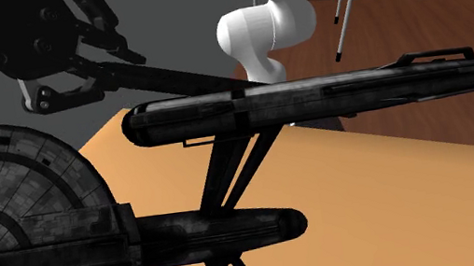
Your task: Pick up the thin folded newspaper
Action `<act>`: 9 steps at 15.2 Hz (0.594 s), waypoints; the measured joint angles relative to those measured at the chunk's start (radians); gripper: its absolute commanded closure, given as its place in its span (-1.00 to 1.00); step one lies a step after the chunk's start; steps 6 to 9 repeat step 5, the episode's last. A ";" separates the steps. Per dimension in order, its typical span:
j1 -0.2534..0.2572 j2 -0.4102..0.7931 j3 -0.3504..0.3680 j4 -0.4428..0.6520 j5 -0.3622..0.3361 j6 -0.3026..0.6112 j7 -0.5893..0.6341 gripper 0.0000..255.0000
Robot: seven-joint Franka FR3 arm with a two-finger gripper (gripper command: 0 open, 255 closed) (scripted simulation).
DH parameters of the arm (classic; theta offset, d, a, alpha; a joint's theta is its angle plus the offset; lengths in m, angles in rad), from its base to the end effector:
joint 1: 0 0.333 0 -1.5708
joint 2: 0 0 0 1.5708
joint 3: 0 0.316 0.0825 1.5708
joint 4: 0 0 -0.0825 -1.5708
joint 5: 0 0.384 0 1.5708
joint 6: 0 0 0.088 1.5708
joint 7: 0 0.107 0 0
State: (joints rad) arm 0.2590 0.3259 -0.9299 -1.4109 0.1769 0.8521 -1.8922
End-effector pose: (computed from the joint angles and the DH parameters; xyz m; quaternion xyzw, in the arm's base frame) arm 0.4651 -0.2481 0.5439 -0.7644 -0.5272 0.1454 0.3415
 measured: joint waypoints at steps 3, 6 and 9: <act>-0.021 0.016 0.000 0.062 0.005 -0.050 -0.012 1.00; -0.028 0.022 0.000 0.091 0.007 -0.073 -0.014 1.00; -0.028 0.022 0.000 0.091 0.007 -0.073 -0.014 1.00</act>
